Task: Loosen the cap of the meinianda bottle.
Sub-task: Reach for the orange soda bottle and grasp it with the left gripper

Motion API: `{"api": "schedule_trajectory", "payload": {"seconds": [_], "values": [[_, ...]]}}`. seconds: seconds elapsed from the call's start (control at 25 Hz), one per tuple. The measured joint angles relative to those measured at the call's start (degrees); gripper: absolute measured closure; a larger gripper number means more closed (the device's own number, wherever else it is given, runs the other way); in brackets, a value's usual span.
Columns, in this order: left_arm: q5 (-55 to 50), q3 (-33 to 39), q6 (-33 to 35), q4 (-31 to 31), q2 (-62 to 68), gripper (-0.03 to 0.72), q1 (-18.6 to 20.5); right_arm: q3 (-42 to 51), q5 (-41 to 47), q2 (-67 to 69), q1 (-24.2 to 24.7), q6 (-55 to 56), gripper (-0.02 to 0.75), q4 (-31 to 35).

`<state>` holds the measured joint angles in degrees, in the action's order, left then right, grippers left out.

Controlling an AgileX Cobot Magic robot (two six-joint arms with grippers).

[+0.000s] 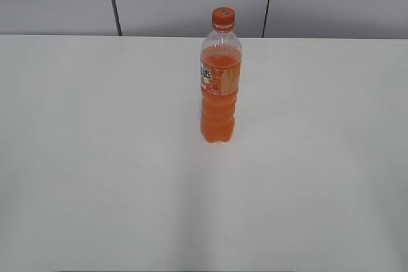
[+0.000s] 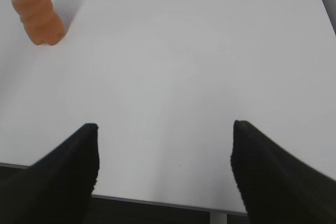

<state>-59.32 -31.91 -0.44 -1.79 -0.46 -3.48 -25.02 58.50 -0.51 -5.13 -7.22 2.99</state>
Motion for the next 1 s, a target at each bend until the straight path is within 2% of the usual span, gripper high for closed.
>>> {"api": "schedule_trajectory", "payload": {"seconds": [1.0], "values": [[0.0, 0.0, 0.0, 0.0, 0.0, 0.252, 0.0, 0.0, 0.0, 0.0, 0.0, 0.0, 0.151, 0.2]]}}
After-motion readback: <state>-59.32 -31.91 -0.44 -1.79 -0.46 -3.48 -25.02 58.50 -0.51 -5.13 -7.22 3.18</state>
